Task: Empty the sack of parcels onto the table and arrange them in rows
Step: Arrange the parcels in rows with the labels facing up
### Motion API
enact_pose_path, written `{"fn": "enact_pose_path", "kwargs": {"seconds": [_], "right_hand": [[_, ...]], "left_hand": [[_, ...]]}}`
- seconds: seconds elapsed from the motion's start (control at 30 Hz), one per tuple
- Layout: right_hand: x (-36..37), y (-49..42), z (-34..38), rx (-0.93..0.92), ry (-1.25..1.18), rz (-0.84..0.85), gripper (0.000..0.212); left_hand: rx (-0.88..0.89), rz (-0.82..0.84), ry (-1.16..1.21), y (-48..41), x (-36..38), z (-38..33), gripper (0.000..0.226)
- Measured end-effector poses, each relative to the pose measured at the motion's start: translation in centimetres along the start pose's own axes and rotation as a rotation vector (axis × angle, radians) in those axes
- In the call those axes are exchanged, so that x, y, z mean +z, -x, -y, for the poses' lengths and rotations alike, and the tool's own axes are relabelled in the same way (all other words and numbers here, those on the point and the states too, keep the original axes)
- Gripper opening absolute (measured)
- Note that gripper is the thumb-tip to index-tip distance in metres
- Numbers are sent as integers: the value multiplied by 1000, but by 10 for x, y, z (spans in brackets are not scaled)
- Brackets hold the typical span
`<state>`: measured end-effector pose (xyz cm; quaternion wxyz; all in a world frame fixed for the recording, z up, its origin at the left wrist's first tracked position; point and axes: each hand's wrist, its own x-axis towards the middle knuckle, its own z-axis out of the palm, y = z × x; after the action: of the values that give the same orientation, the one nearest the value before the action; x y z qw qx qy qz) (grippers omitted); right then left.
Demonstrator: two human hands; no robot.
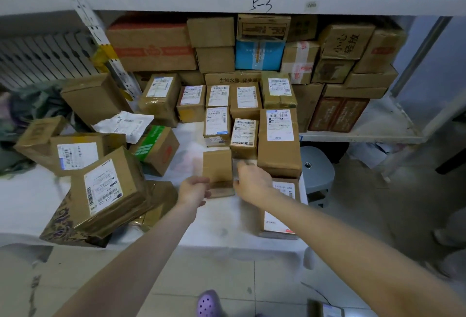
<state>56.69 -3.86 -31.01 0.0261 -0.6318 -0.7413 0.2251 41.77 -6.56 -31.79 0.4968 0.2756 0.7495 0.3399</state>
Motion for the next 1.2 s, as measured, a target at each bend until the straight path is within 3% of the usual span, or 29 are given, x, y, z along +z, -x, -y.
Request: {"fn": "enact_pose_path", "kwargs": {"seconds": [0.23,0.3,0.43,0.5,0.57,0.67,0.8,0.97,1.1,1.2], "right_hand": [[57,-59,59,340,-224,-28,108],[70,-67,64,422,-211,-22,121],[68,-79,57,461,-397,-37,111],[50,-81,52,410,-858,-12,88],[31,-74,49,361,-1324,157,73],[19,-65,49,291,-1670,363,74],[12,-61,53,349,-2029,390,83],[15,-57,66,340,-2068,495,64],[12,-63,72,439,-1572,329,42],[9,-68,67,368,-1385,276,40]], "left_hand": [[-44,-13,3,-31,-49,-13,30],[-58,8,36,-36,-56,-18,29],[-87,81,89,-50,-66,-30,25],[-113,98,120,-60,-67,-36,18],[-137,131,167,-65,-65,-44,13],[-211,289,304,-69,-67,-52,44],[-221,570,572,-73,-70,-59,48],[-182,697,660,-78,-77,-63,40],[-155,628,567,-85,-86,-70,36],[-112,517,531,-96,-86,-67,42]]}}
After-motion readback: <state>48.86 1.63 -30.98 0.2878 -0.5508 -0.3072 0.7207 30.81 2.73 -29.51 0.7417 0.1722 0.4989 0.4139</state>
